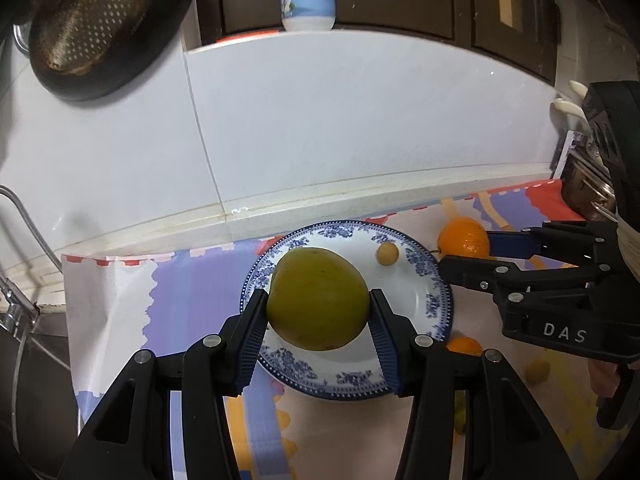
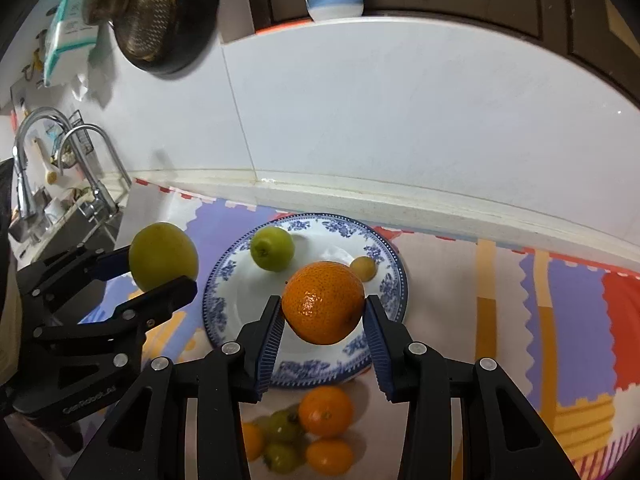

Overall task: Organize fruits
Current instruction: 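Carry the pear and orange over the plate and lower them onto it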

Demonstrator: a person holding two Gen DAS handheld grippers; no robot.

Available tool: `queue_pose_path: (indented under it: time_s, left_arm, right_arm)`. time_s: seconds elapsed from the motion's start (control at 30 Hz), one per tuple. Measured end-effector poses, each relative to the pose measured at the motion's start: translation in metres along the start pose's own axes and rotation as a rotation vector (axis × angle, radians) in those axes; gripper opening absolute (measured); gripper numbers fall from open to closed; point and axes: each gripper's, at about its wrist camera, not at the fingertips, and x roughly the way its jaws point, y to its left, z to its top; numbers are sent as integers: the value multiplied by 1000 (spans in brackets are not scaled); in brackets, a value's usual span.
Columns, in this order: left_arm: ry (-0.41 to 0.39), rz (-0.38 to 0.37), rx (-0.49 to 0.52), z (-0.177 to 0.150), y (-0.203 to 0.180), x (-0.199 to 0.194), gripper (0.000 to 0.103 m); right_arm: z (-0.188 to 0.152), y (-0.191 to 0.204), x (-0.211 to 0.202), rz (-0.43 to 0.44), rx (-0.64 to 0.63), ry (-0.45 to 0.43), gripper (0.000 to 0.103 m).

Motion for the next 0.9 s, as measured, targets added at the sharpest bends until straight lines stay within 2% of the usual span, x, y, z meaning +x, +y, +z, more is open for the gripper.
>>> queue_pose_path:
  time_s: [0.43, 0.9]
  left_arm:
    - [97, -2, -19, -4, 5, 56, 50]
    - [183, -15, -10, -16, 2, 92, 50]
  right_arm:
    - [4, -12, 64, 24, -9, 125, 41]
    - [2, -19, 97, 13, 7, 208, 42]
